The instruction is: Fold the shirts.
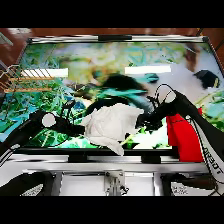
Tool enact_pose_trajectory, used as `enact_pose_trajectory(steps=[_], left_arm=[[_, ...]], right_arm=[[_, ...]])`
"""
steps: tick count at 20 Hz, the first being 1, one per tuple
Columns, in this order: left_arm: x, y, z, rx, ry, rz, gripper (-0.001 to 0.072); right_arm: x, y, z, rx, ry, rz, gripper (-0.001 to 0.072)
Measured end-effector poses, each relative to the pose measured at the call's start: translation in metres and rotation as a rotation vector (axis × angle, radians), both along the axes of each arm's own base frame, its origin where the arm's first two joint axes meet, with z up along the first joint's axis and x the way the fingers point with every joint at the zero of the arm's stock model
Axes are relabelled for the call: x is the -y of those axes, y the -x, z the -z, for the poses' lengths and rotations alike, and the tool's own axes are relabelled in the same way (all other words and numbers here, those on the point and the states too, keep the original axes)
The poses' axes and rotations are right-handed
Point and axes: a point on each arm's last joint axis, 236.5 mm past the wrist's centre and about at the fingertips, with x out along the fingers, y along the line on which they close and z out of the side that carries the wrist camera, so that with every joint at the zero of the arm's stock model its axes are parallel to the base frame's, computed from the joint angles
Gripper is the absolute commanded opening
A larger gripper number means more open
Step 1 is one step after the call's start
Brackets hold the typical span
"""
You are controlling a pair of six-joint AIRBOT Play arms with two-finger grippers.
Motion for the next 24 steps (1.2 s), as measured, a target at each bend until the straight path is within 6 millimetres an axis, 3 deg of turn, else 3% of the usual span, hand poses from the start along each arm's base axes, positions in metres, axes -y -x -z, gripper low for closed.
enact_pose_trajectory(steps=[5,6,7,8,9,13,15,17,19,21,22,24], left_arm=[[-0.001,-0.003,-0.020,0.062,0.021,0.000,0.0034],[-0.001,-0.004,-0.023,0.074,0.025,0.000,0.0034],[-0.001,-0.005,-0.028,0.087,0.030,-0.001,0.0034],[-0.001,-0.006,-0.033,0.101,0.036,0.000,0.0034],[0.000,-0.008,-0.038,0.117,0.042,0.000,0.0034],[0.000,-0.028,-0.070,0.219,0.040,0.012,0.0033],[-0.004,-0.046,-0.099,0.301,0.020,0.024,0.0034],[-0.014,-0.069,-0.142,0.413,-0.010,0.033,0.0033],[-0.026,-0.093,-0.206,0.560,-0.024,0.025,0.0033],[-0.040,-0.111,-0.288,0.744,-0.018,-0.007,0.0033],[-0.048,-0.114,-0.335,0.845,-0.004,-0.032,0.0033],[-0.067,-0.105,-0.425,1.044,0.019,-0.083,0.0034]], right_arm=[[-0.024,0.008,0.021,-0.061,-0.021,0.004,0.0670],[-0.027,0.011,0.023,-0.074,-0.024,0.003,0.0625],[-0.031,0.010,0.026,-0.082,-0.028,0.015,0.0524],[-0.033,0.008,0.029,-0.075,-0.020,0.024,0.0334],[-0.033,0.004,0.033,-0.058,-0.011,0.036,0.0093],[-0.036,-0.012,0.036,-0.001,0.007,0.065,0.0067],[-0.028,-0.030,0.023,0.086,0.039,0.038,0.0067],[-0.023,-0.052,-0.013,0.210,0.061,-0.009,0.0067],[-0.004,-0.085,-0.068,0.408,0.134,-0.048,0.0066],[0.016,-0.114,-0.147,0.645,0.210,-0.052,0.0066],[0.027,-0.127,-0.196,0.789,0.246,-0.035,0.0066],[0.054,-0.133,-0.300,1.071,0.319,0.026,0.0066]])
